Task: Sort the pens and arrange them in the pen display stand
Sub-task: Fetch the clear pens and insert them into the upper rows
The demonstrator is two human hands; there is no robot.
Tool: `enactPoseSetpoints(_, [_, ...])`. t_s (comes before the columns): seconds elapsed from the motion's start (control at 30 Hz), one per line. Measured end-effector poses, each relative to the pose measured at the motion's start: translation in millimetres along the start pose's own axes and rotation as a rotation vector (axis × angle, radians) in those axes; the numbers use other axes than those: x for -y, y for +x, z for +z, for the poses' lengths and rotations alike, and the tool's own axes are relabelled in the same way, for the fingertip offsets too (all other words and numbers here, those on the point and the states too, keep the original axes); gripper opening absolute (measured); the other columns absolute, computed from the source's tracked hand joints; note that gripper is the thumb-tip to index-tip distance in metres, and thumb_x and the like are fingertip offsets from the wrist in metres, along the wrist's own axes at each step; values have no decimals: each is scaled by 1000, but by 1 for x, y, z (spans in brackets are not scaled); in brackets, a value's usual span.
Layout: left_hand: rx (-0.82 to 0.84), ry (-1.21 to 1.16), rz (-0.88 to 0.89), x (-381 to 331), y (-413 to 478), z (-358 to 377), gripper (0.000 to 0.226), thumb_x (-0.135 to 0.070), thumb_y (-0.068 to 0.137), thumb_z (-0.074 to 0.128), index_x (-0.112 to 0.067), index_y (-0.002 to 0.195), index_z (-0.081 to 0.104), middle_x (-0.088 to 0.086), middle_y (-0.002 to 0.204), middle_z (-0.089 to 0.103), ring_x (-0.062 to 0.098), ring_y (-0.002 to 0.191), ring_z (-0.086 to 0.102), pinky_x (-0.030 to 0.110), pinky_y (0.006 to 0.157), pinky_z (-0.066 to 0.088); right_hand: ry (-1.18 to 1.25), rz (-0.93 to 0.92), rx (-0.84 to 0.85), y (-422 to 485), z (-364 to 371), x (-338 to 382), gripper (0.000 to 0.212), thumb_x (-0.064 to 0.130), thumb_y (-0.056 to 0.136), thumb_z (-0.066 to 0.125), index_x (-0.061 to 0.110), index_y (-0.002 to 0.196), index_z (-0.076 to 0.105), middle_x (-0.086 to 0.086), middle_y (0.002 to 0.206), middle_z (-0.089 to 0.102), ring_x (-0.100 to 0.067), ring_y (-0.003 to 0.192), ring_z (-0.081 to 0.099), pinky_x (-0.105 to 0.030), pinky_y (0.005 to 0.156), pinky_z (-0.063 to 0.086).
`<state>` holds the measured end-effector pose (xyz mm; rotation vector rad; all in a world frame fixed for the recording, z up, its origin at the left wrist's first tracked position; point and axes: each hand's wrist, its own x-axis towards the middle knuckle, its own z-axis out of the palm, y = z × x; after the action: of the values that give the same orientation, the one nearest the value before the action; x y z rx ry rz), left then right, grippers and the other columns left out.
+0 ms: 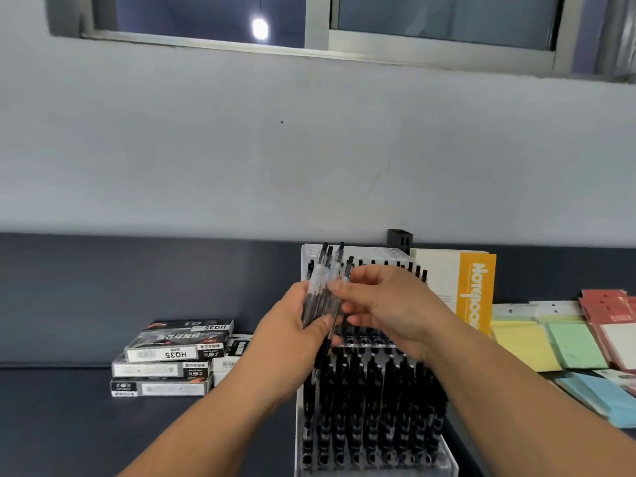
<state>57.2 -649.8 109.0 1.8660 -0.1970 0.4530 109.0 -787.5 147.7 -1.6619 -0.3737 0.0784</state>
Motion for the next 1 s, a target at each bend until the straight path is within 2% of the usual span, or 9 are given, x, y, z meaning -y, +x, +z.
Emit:
enactPoseSetpoints(0.1, [-34,79,51,3,0,-12,29,-13,95,55,-35,114,54,-6,87,71,2,72,69,20,71,53,-36,-32,-22,3,11,5,30,17,72,83,8,97,67,-1,75,67,-10,64,61,-23,65,55])
enactPoseSetpoints(0.23, [-174,81,18,13,4,-31,28,-15,94,58,-31,117,53,-10,84,68,5,69,67,31,72,57,-116,-155,-94,5,17,15,18,17,79,77,20,96,71,0,86,73,-11,73,68,-24,72,59])
enactPoseSetpoints(0.3, [-194,73,-20,20,4,-37,43,-14,95,56,-37,129,43,-10,88,68,4,68,69,32,73,58,-263,-251,-179,8,18,18,21,20,81,76,28,100,69,3,88,74,-12,79,71,-28,78,59])
enactPoseSetpoints(0.37, [-180,113,-39,25,2,-39,64,-18,95,56,-51,140,23,-8,86,70,7,69,70,34,75,58,-421,-322,-251,13,19,16,30,24,82,76,30,110,68,9,86,72,-9,81,70,-30,82,57])
enactPoseSetpoints(0.47, [-150,131,-35,30,1,-40,76,-21,96,54,-57,142,6,-6,84,72,5,68,69,36,78,58,-578,-340,-279,18,25,8,41,30,84,73,27,124,64,12,91,70,-2,79,65,-19,71,48])
enactPoseSetpoints(0.53, [-139,111,-29,31,2,-40,77,-19,96,53,-56,143,5,-8,87,71,2,67,68,36,79,58,-603,-343,-274,18,28,4,42,31,85,72,26,126,63,11,96,70,-3,82,65,-15,69,45])
enactPoseSetpoints(0.63, [-118,63,-31,35,4,-41,76,-19,96,53,-55,144,5,-9,89,70,1,67,67,31,76,58,-632,-342,-277,19,33,6,37,31,86,71,27,122,64,14,87,66,-2,81,65,-13,70,45])
enactPoseSetpoints(0.73, [-102,24,-36,38,6,-40,77,-18,96,54,-55,144,7,-9,85,71,3,66,67,27,72,58,-660,-335,-279,22,35,8,34,32,86,70,29,119,65,14,88,67,0,79,64,-10,67,45])
enactPoseSetpoints(1.0, [-86,-25,-27,46,12,-40,77,-16,95,55,-49,146,8,-7,86,70,4,67,68,21,69,55,-705,-339,-299,19,41,8,37,33,86,70,27,122,65,18,86,61,1,84,61,-16,75,43])
